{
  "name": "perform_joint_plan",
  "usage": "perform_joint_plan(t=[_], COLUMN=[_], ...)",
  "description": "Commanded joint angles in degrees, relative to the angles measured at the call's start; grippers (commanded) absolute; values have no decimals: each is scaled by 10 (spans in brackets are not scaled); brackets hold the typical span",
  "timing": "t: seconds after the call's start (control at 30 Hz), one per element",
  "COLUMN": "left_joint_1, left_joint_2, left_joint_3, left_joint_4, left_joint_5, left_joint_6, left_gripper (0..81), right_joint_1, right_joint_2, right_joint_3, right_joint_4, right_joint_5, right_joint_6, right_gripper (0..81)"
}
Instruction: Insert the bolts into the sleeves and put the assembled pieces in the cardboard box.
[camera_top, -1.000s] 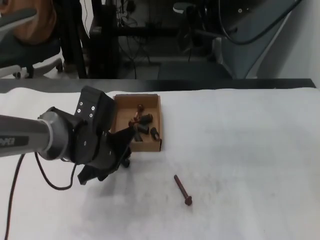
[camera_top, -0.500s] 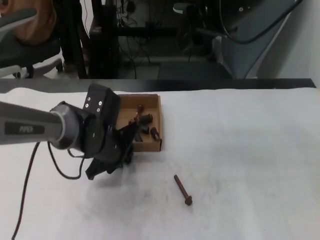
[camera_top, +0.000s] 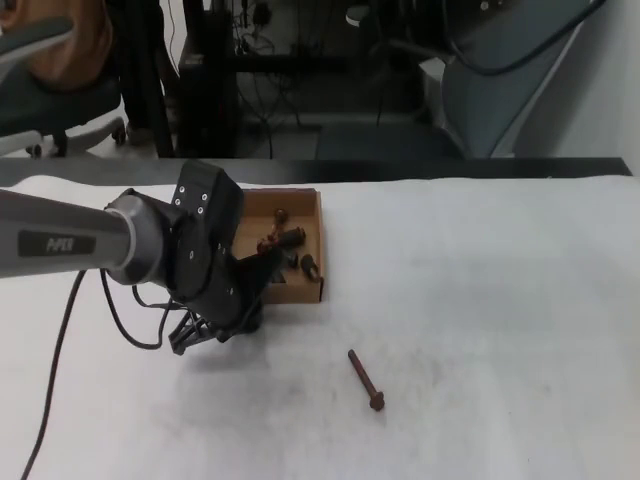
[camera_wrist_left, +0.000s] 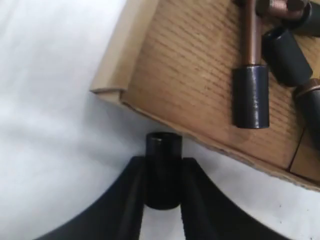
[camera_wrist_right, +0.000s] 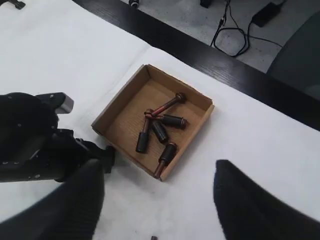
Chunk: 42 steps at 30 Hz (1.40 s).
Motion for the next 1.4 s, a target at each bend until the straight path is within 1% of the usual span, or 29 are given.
perform_joint_plan(t=[0.0, 0.07, 0.2, 0.3, 0.4, 0.5, 0.53, 0.6, 0.7, 0.77, 0.87, 1.0, 1.2, 1.37], left_joint_1=[-4, -13, -31, -51, -71, -80, -82, -84, -84, -84, -84, -84, -84, -84], left_joint_2=[2, -17, -99, -190, -300, -422, -461, -537, -628, -675, -716, -734, -734, -734], left_joint_3=[3, 3, 10, 33, 80, 138, 160, 206, 270, 311, 357, 393, 395, 395], left_joint_4=[23, 14, 29, 47, 33, -19, -40, -78, -110, -118, -119, -122, -145, -150], left_joint_5=[29, 38, 22, -25, -61, -59, -58, -57, -52, -42, -14, 11, 13, 13], left_joint_6=[41, 77, 205, 298, 336, 339, 350, 382, 423, 440, 444, 444, 444, 444], left_gripper=[18, 18, 18, 18, 18, 18, 18, 18, 18, 18, 18, 18, 18, 18], right_joint_1=[-2, -2, -2, -2, 0, 7, 10, 19, 36, 46, 56, 58, 58, 58], right_joint_2=[-20, -23, -21, -20, -20, -20, -20, -20, -17, -12, 8, 54, 113, 139], right_joint_3=[-7, -6, -6, 12, 58, 119, 140, 185, 243, 279, 307, 315, 315, 315], right_joint_4=[-9, 6, 89, 162, 168, 112, 86, 40, -34, -77, -111, -101, -117, -104], right_joint_5=[-4, -4, 1, 1, 1, 1, -1, -1, 1, 1, 1, 43, 52, 52], right_joint_6=[4, -6, -24, -36, -36, -23, -15, -2, 19, 26, 29, 23, 9, 7], right_gripper=[461, 444, 444, 444, 444, 444, 454, 510, 643, 664, 659, 659, 659, 659])
